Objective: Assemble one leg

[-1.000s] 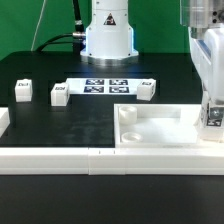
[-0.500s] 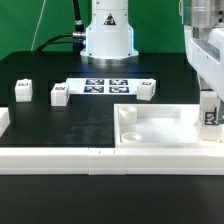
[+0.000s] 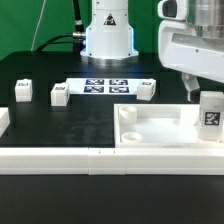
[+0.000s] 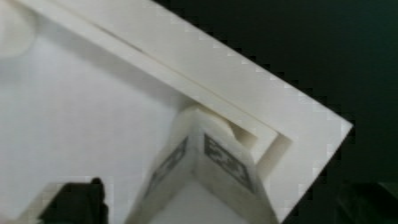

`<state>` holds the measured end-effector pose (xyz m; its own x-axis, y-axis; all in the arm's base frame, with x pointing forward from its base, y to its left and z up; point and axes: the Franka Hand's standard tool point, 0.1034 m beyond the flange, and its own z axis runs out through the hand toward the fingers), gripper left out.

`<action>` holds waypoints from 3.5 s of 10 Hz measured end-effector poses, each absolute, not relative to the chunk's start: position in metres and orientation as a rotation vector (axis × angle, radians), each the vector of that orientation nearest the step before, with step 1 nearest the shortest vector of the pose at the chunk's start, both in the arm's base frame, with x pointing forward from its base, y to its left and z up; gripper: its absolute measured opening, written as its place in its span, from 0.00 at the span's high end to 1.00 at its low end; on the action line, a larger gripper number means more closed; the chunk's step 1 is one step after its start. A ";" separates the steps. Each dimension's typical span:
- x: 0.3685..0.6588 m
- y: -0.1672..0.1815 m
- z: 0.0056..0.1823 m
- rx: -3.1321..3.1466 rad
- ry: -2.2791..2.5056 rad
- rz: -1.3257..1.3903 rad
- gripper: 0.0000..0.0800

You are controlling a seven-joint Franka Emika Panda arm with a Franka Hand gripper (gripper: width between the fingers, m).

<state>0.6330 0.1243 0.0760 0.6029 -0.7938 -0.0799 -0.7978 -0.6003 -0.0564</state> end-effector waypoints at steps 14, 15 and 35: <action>0.633 0.117 0.071 -3.028 0.492 0.025 0.64; 0.633 0.117 0.071 -3.024 0.512 0.026 0.64; 0.634 0.116 0.069 -2.423 1.834 0.057 0.19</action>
Offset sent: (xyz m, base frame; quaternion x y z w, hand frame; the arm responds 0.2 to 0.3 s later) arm 0.0044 -0.0026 -0.0024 -0.0035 -0.0035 -0.2611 0.9653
